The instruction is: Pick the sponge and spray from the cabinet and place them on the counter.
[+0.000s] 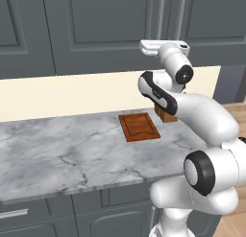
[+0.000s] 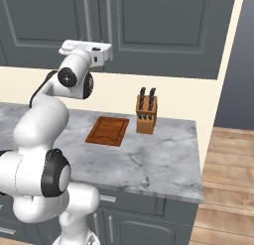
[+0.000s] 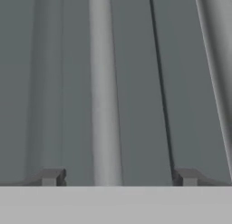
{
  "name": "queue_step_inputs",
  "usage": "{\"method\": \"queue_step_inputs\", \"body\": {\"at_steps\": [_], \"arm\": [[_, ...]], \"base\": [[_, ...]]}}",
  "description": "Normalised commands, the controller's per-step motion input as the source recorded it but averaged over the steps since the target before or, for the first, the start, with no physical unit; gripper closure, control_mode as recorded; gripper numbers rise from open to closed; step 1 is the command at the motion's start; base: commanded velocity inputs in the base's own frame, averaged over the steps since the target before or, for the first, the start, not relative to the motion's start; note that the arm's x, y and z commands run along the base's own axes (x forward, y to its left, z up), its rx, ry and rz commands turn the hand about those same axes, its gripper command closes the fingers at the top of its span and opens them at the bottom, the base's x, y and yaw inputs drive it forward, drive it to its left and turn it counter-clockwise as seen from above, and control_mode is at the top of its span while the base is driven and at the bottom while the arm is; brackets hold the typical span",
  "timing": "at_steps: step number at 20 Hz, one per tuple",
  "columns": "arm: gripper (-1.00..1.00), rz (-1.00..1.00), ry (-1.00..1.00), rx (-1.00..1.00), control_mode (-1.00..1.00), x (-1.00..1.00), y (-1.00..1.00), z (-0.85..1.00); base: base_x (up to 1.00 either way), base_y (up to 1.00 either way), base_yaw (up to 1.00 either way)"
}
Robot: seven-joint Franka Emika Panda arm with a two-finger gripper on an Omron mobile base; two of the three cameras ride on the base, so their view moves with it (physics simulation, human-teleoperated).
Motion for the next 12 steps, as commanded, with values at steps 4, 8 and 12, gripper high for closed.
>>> {"method": "queue_step_inputs", "body": {"at_steps": [4,8,12], "arm": [[1.0,-0.05,0.02,0.0,-1.0,-0.22,-0.04,0.35],[1.0,-0.07,0.05,0.0,-1.0,-0.31,-0.08,0.37],[1.0,-0.09,0.05,0.0,-1.0,-0.38,-0.05,0.31]], "base": [[0.0,0.0,0.0],[0.0,0.0,0.0],[0.0,0.0,0.0]]}}
